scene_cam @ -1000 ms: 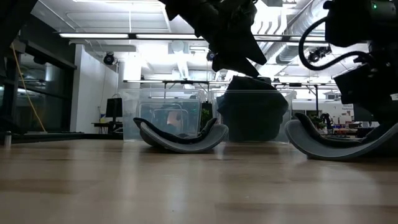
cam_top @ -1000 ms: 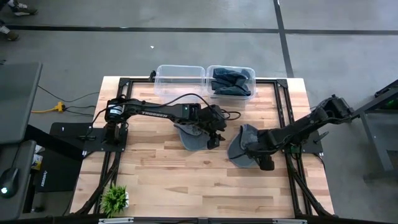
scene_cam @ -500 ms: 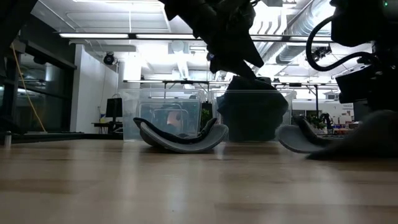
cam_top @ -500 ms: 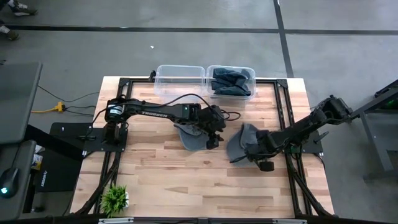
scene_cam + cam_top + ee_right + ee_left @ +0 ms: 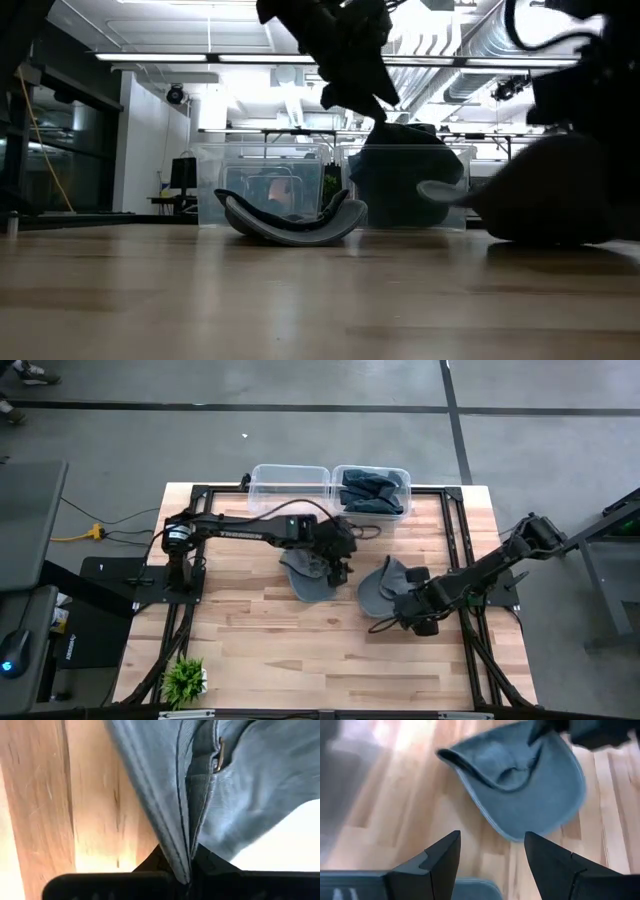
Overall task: Pick & Place hat
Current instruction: Put the right gray cap into the left transparent bin
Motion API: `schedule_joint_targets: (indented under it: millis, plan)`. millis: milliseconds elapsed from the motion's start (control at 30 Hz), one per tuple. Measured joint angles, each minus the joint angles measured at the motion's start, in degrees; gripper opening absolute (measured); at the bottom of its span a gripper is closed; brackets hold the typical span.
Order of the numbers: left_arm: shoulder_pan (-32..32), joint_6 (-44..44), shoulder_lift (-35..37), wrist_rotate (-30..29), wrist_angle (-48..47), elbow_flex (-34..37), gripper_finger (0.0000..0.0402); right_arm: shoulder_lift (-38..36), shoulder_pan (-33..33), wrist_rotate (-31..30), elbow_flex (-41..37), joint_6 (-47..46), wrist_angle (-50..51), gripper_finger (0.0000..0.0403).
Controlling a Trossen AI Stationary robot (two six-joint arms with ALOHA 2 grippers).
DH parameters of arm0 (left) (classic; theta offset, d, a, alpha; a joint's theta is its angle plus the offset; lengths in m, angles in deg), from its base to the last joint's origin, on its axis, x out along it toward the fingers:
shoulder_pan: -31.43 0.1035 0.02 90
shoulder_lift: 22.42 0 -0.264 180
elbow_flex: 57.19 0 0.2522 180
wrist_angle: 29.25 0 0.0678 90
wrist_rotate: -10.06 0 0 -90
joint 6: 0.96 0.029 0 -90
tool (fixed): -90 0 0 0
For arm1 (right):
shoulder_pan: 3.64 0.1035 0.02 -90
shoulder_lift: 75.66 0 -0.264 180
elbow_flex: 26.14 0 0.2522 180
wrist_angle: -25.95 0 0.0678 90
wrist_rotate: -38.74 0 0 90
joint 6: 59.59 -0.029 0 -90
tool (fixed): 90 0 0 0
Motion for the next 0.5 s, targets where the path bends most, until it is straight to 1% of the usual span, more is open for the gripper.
schedule_joint_targets:
  millis: [133, 267, 400, 500]
  plan:
    - [1.8, 0.2, 1.7, 0.3, -1.4, 0.0, 0.0218, 0.0, 1.6, -4.0, 5.4, 0.2, 5.8, 0.0003]
    - [3.5, 0.2, 4.3, 2.6, -1.6, -0.6, 0.0218, 0.0, 3.4, -9.9, 11.5, 0.3, 13.1, 0.0002]
    - [5.3, -0.9, 5.9, 4.0, -1.4, -0.8, 0.0218, 0.0, 4.6, -15.6, 17.0, 0.2, 17.9, 0.0001]
    - [6.5, -1.6, 6.7, 4.3, -1.0, -0.7, 0.0218, 0.0, 5.4, -19.2, 19.9, 1.8, 20.3, 0.0001]
